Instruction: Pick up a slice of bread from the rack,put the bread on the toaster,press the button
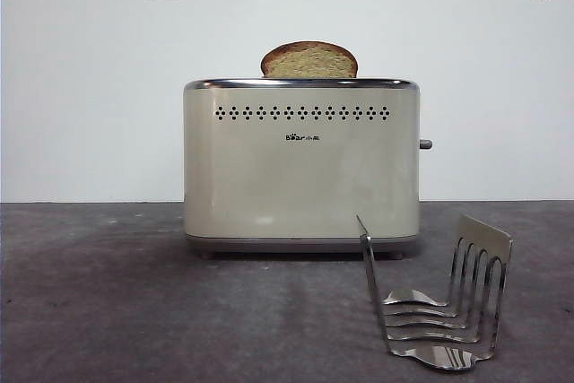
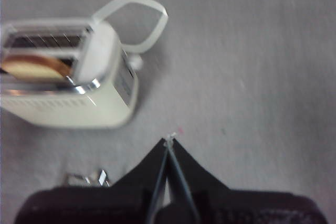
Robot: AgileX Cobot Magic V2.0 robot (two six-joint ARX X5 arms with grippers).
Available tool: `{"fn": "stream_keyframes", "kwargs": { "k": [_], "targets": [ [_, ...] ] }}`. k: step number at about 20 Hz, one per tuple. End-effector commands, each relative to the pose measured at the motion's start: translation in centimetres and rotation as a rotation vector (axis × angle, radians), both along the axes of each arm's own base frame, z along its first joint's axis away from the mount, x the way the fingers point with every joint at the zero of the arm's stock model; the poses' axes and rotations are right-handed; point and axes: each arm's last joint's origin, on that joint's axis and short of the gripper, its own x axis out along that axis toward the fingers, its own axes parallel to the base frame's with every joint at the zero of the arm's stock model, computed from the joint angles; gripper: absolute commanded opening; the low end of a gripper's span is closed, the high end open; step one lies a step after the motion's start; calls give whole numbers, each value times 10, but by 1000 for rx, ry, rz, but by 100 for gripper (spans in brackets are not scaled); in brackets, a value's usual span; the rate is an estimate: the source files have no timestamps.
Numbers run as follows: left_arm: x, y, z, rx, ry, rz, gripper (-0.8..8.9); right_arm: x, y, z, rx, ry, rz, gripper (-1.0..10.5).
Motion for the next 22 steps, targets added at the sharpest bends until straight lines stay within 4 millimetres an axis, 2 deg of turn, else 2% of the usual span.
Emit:
{"fn": "stream_keyframes", "kwargs": {
  "k": [1,7,11,15,17,19,20,22],
  "targets": [
    [3,-2,-2,15,3,-4,-8,8,0,-7,-24,72,-9,0],
    [17,-13,-9,47,44,-4,-3,46,0,-20,-33,167,-14,0],
    [18,-14,-10,58,42,-11,-3,73,0,-33,-35,245,-13,0],
    [7,-4,-3,64,-12,-41,-3,95,0,-45,-38,310,-14,0],
    [2,4,1,130,-84,-78,-3,105,0,-50,-38,326,-14,0],
    [2,11,6,118,-175,-93,-3,113,1,-53,-38,322,-14,0],
    [1,15,6,100,-216,-91,-3,116,1,-54,-38,316,-14,0],
    [1,25,-8,50,-283,-44,-3,120,1,-54,-38,287,-14,0]
  ]
}}
